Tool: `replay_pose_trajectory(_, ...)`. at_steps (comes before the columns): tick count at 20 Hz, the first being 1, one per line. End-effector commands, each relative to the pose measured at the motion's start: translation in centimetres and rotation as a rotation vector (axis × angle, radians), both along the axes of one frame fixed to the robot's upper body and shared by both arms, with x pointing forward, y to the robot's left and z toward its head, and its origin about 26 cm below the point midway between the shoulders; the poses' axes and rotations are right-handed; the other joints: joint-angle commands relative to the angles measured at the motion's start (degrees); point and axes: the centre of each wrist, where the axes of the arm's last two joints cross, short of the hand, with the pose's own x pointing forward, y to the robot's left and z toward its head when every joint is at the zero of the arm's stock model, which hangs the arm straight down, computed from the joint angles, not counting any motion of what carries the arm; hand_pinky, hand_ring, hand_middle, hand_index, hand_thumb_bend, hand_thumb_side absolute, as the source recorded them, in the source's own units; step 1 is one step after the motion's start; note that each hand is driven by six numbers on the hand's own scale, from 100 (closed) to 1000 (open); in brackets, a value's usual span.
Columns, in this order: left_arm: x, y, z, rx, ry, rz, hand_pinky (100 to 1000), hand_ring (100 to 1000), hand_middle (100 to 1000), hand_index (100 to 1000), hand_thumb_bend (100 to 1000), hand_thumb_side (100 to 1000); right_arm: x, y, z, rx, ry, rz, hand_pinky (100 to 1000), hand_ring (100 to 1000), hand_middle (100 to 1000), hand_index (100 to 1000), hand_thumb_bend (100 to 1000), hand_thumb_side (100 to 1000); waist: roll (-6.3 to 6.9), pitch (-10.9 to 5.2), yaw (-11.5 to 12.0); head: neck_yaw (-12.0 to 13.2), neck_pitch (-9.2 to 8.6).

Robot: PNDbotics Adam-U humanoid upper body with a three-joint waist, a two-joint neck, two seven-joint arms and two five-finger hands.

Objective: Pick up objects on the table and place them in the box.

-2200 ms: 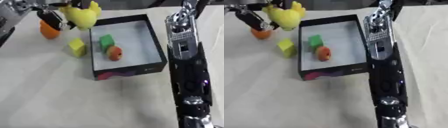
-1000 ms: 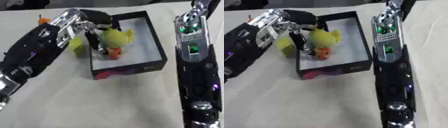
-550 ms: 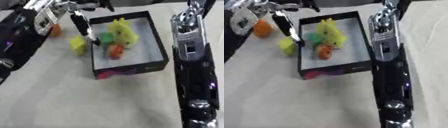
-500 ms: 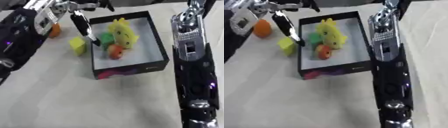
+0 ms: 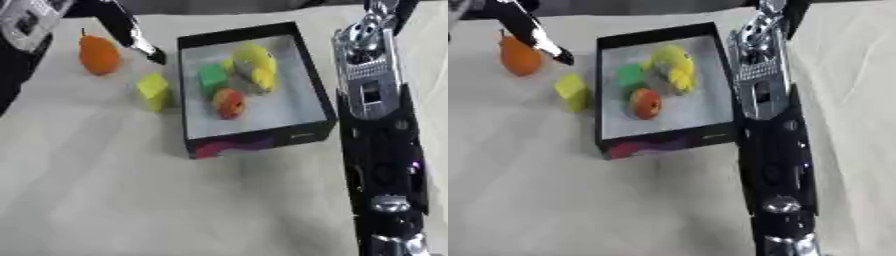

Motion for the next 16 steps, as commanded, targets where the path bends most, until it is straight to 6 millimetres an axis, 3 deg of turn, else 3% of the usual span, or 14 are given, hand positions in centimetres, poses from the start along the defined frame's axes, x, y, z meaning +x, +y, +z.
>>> replay_pose_trajectory(1, -0.4, 3.1, 1.4, -0.011, -0.018, 0.11, 841, 853, 830, 906, 729, 478, -0.1, -0.2, 1.1, 0.003, -0.031, -0.003, 900, 777, 790, 886, 100, 602, -0.78, -1.03, 0.1, -1.6, 0.29)
replay_pose_trajectory(6, 0.5, 6.1, -0.2, -0.034, 0.006, 0.25, 836, 848, 823, 891, 715, 449, 0.0, -0.1, 1.5, 0.005, -0.035, -0.003, 900, 777, 790, 886, 100, 600, -1.19, -0.64, -0.2, -2.7, 0.29)
replay_pose_trajectory(16, 1.9, 9.7, -3.4, -0.061, 0.042, 0.423, 830, 842, 815, 893, 731, 471, 0.3, 0.3, 2.2, 0.012, -0.04, 0.009, 901, 777, 791, 886, 100, 596, -1.65, 0.53, -1.6, -1.6, 0.29)
